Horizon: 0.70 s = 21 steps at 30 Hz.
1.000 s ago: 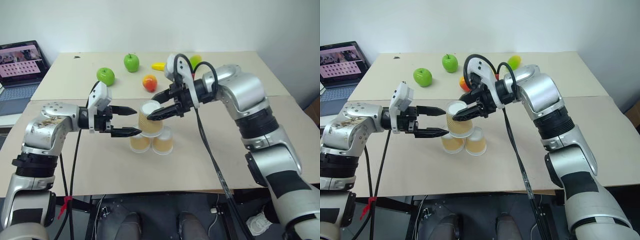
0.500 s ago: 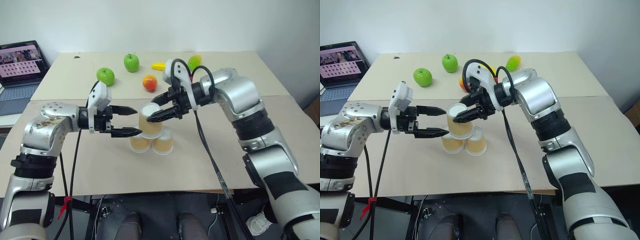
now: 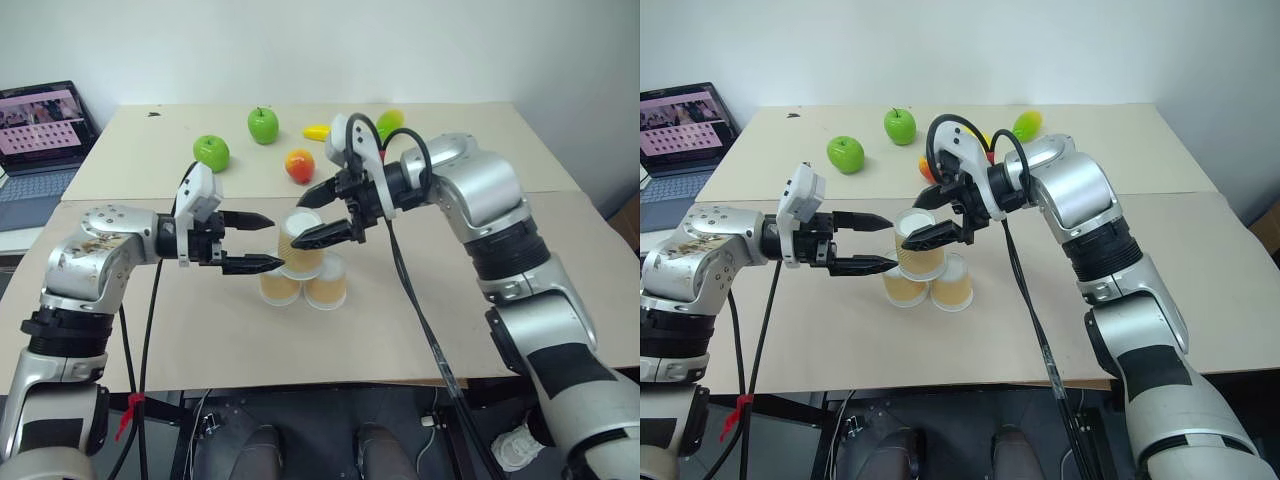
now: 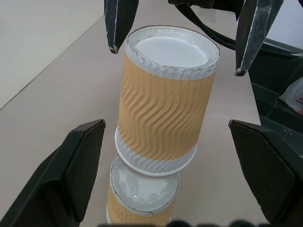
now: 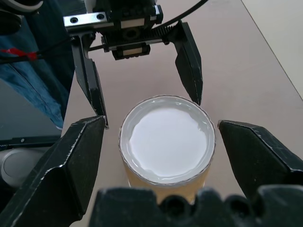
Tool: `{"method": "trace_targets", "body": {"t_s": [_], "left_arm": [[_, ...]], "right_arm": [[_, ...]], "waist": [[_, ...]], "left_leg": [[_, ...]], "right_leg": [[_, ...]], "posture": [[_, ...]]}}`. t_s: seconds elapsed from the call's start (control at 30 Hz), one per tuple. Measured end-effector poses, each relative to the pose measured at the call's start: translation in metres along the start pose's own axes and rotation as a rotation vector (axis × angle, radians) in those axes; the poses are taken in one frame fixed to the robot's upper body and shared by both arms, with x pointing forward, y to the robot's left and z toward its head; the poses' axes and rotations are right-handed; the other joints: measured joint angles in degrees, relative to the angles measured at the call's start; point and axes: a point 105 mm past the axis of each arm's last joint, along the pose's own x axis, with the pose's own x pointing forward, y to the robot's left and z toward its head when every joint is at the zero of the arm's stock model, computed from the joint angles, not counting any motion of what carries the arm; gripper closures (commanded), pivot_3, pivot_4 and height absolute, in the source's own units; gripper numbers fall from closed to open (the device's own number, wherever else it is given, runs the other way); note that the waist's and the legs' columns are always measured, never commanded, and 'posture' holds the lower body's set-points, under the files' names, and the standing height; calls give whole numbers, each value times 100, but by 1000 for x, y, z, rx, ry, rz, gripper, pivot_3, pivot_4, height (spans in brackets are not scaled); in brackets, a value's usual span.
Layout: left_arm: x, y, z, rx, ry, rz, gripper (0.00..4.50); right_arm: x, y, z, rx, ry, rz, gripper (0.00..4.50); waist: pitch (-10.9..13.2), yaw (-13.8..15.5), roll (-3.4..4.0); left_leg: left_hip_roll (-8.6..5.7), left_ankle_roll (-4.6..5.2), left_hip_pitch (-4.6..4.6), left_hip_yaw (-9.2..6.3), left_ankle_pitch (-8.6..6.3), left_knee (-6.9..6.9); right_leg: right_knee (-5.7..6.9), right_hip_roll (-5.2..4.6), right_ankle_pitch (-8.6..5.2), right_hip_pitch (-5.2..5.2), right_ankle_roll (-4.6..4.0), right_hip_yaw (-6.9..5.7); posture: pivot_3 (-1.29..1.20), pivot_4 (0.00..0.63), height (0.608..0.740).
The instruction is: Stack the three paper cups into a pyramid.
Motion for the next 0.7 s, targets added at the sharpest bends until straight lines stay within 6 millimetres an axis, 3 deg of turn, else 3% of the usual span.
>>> {"method": "trace_targets", "body": {"t_s": [0.1,0.13,0.27,0.4,0.5,0.57,0.7], "left_arm": [[0,0,0,-1,0,0,0],[0,0,0,-1,0,0,0],[-8,-3,-5,-52,-19,32,0],[-35,-8,-8,-152,-64,127,0],[-54,-12,-10,-187,-103,243,0],[-68,-9,-17,-213,-129,363,0],[-87,8,-38,-274,-212,682,0]], "right_arm": [[-7,6,14,3,-44,14,67],[-16,9,32,-29,-76,8,67],[-41,7,56,-28,-167,-75,67],[-89,-16,47,80,-249,-320,67],[-120,-32,14,194,-270,-527,67],[-144,-44,-21,303,-262,-706,67],[-194,-51,-128,473,-5,-1161,67]], "waist": [[1,5,2],[1,4,2],[1,3,1],[1,11,1],[0,23,-1],[0,43,-1],[-10,90,-6]], "left_leg": [[0,0,-2,-1,0,0],[0,0,0,0,0,0],[1,0,-1,-1,0,-1],[1,1,0,-2,-1,-3],[1,1,5,0,-1,-6],[-3,1,3,1,-1,-6],[-5,1,12,7,-1,-6]], "right_leg": [[0,-1,0,-1,0,0],[0,-1,0,-1,0,0],[0,-1,0,-1,0,0],[-4,-4,0,1,0,-1],[-38,-7,0,10,0,0],[-39,-11,0,9,0,0],[-41,-13,1,18,-1,3]], "posture": [[0,150,732],[0,150,732],[0,150,732],[0,150,732],[0,150,732],[0,150,732],[0,150,732]]}}
